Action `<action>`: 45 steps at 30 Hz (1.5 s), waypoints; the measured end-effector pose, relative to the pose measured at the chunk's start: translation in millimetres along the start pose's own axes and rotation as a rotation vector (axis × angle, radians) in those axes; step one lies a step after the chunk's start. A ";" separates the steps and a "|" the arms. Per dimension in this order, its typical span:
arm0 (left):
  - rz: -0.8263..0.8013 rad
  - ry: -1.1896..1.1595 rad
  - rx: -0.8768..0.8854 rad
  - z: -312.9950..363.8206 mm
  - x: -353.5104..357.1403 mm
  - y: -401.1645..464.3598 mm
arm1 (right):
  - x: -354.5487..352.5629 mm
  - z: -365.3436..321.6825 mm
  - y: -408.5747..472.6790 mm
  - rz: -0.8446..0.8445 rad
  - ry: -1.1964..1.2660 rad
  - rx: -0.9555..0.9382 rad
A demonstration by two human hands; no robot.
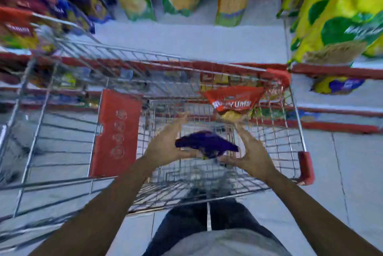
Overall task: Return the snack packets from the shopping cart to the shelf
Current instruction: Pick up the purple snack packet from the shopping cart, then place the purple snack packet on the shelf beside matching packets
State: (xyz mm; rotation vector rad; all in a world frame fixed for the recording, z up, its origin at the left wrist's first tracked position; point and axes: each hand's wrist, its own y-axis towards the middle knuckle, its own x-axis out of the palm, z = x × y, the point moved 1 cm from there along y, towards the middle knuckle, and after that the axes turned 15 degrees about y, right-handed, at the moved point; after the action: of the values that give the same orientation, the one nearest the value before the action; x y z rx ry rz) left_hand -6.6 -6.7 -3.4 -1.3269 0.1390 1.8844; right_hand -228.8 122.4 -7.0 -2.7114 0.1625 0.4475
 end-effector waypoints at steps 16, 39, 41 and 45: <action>0.186 -0.866 -0.351 -0.8 2.2 11.9 | -3.3 -7.0 39.8 0.169 0.670 0.263; 0.913 -0.658 0.359 160.6 -419.7 20.5 | -195.7 -413.7 29.8 0.235 0.587 -0.719; 1.004 -0.607 0.345 169.6 -450.2 31.9 | -205.7 -442.4 40.2 0.271 0.607 -0.768; 1.176 -0.523 0.262 173.7 -502.6 66.3 | -219.8 -488.4 73.8 0.326 0.693 -0.839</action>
State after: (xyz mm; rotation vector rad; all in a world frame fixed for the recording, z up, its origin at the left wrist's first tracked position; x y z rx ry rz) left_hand -118.6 -237.1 467.2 -0.4923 1.0229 2.9517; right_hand -309.1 -125.6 466.6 -3.5646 0.7554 -0.4945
